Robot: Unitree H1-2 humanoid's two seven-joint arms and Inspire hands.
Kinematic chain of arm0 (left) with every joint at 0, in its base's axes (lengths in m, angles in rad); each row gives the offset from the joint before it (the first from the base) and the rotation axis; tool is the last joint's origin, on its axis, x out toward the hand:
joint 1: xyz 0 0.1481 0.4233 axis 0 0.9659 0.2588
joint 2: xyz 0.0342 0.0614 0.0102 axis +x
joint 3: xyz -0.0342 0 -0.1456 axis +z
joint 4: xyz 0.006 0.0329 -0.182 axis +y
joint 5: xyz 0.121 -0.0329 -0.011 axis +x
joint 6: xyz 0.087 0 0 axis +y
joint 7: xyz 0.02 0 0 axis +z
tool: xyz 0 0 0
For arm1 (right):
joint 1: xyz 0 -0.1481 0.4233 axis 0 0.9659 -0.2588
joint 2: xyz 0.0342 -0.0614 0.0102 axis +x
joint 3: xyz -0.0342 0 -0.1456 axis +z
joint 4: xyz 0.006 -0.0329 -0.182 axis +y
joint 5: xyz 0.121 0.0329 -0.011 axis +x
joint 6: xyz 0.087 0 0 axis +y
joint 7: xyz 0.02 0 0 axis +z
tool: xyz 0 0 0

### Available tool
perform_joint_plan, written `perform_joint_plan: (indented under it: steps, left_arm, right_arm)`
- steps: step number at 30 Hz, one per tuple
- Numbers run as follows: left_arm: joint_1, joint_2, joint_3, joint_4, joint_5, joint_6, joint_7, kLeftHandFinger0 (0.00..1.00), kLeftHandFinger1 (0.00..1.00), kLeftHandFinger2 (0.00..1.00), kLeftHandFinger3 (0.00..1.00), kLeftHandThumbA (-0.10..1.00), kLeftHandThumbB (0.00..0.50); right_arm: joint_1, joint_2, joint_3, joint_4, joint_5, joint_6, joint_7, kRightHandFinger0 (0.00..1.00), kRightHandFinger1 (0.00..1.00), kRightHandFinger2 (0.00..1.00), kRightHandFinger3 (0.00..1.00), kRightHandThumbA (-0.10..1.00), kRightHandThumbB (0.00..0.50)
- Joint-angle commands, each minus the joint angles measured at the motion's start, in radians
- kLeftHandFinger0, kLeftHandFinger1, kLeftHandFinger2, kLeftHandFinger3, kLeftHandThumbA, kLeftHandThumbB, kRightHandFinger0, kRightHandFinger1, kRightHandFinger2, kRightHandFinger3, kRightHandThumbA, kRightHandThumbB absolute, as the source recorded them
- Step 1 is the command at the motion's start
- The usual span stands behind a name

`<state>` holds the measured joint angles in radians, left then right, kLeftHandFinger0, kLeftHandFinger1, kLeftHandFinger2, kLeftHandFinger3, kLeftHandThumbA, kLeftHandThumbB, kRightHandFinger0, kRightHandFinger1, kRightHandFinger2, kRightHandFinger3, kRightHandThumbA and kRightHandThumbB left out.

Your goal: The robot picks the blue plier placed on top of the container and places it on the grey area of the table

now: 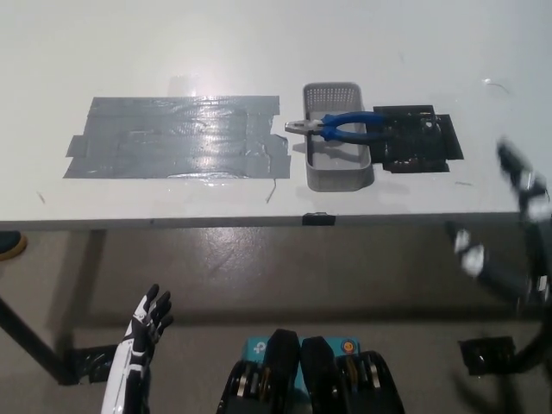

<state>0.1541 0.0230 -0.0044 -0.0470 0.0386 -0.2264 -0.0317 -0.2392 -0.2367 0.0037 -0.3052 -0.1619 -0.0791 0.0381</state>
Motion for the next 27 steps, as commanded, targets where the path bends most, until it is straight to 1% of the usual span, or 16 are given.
perform_joint_plan:
  steps: [1, 2, 3, 4, 7, 8, 10, 11, 13, 16, 18, 20, 22, 25, 26, 27]
  left_arm:
    - [0.001, 0.008, 0.004, -0.039, -0.002, -0.051, 0.005, 1.0, 1.0, 1.0, 1.0, 1.0, 0.071]
    - [0.002, 0.008, 0.004, -0.037, -0.007, -0.053, 0.003, 1.0, 1.0, 1.0, 1.0, 1.0, 0.073]
    - [0.0, 0.008, 0.004, -0.034, -0.007, -0.056, 0.002, 1.0, 1.0, 1.0, 1.0, 1.0, 0.075]
    - [0.0, 0.006, 0.005, -0.03, -0.003, -0.062, 0.005, 1.0, 1.0, 1.0, 1.0, 1.0, 0.075]
    - [-0.002, 0.005, 0.005, -0.029, 0.001, -0.062, 0.007, 1.0, 1.0, 1.0, 1.0, 1.0, 0.073]
    - [-0.002, 0.006, 0.005, -0.03, 0.0, -0.06, 0.005, 1.0, 1.0, 1.0, 1.0, 1.0, 0.073]
    - [-0.004, 0.006, 0.004, -0.028, -0.001, -0.061, 0.003, 1.0, 1.0, 1.0, 1.0, 1.0, 0.073]
    - [-0.004, 0.004, 0.005, -0.029, 0.0, -0.058, 0.005, 1.0, 1.0, 1.0, 1.0, 1.0, 0.077]
    - [-0.006, 0.006, 0.004, -0.027, 0.004, -0.057, 0.004, 1.0, 1.0, 1.0, 1.0, 1.0, 0.069]
    - [-0.007, 0.011, 0.002, -0.028, 0.002, -0.053, -0.001, 1.0, 1.0, 1.0, 1.0, 1.0, 0.072]
    - [-0.004, 0.014, 0.001, -0.03, -0.006, -0.048, -0.008, 1.0, 1.0, 1.0, 1.0, 1.0, 0.077]
    - [-0.004, 0.013, 0.001, -0.032, -0.003, -0.044, -0.005, 1.0, 1.0, 1.0, 1.0, 1.0, 0.081]
    - [-0.003, 0.013, 0.0, -0.032, 0.003, -0.048, -0.004, 1.0, 1.0, 1.0, 1.0, 1.0, 0.066]
    - [0.0, 0.013, -0.001, -0.039, 0.002, -0.041, -0.007, 1.0, 1.0, 1.0, 1.0, 1.0, 0.064]
    - [-0.001, 0.015, -0.001, -0.041, 0.005, -0.038, -0.006, 1.0, 1.0, 1.0, 1.0, 1.0, 0.059]
    - [-0.002, 0.016, -0.002, -0.043, 0.006, -0.037, -0.008, 1.0, 1.0, 1.0, 1.0, 1.0, 0.067]
  right_arm:
    - [-0.249, -0.115, 0.025, -0.044, -0.005, 0.31, 0.16, 1.0, 1.0, 1.0, 1.0, 0.66, 0.22]
    - [-0.362, -0.161, 0.057, 0.018, 0.001, 0.372, 0.227, 1.0, 1.0, 1.0, 1.0, 0.72, 0.221]
    - [-0.422, -0.184, 0.077, 0.044, 0.004, 0.429, 0.263, 1.0, 1.0, 1.0, 1.0, 0.74, 0.219]
    - [-0.515, -0.201, 0.104, 0.122, 0.004, 0.473, 0.303, 1.0, 1.0, 1.0, 1.0, 0.75, 0.263]
    - [-0.66, -0.222, 0.162, 0.275, -0.013, 0.498, 0.364, 1.0, 1.0, 1.0, 1.0, 0.75, 0.281]
    - [-0.731, -0.223, 0.2, 0.366, -0.037, 0.513, 0.397, 1.0, 1.0, 1.0, 1.0, 0.74, 0.264]
    - [-0.792, -0.227, 0.243, 0.449, -0.06, 0.51, 0.425, 1.0, 1.0, 1.0, 1.0, 0.72, 0.259]
    - [-0.842, -0.225, 0.284, 0.529, -0.098, 0.476, 0.447, 1.0, 1.0, 1.0, 1.0, 0.75, 0.273]
    - [-0.924, -0.216, 0.347, 0.652, -0.123, 0.48, 0.498, 1.0, 1.0, 1.0, 1.0, 0.78, 0.315]
    - [-0.999, -0.199, 0.408, 0.735, -0.137, 0.523, 0.545, 1.0, 1.0, 1.0, 1.0, 0.82, 0.366]
    - [-1.059, -0.167, 0.442, 0.829, -0.134, 0.545, 0.569, 1.0, 1.0, 1.0, 1.0, 0.81, 0.375]
    - [-1.095, -0.146, 0.456, 0.9, -0.12, 0.534, 0.574, 1.0, 1.0, 1.0, 1.0, 0.8, 0.363]
    - [-1.128, -0.117, 0.476, 0.959, -0.126, 0.541, 0.563, 1.0, 1.0, 1.0, 1.0, 0.8, 0.352]
    - [-1.191, -0.079, 0.526, 1.088, -0.143, 0.515, 0.591, 1.0, 1.0, 1.0, 1.0, 0.87, 0.348]
    - [-1.205, -0.07, 0.538, 1.124, -0.139, 0.489, 0.606, 1.0, 1.0, 1.0, 1.0, 0.89, 0.327]
    - [-1.218, -0.06, 0.543, 1.169, -0.124, 0.44, 0.634, 1.0, 1.0, 1.0, 1.0, 0.91, 0.27]
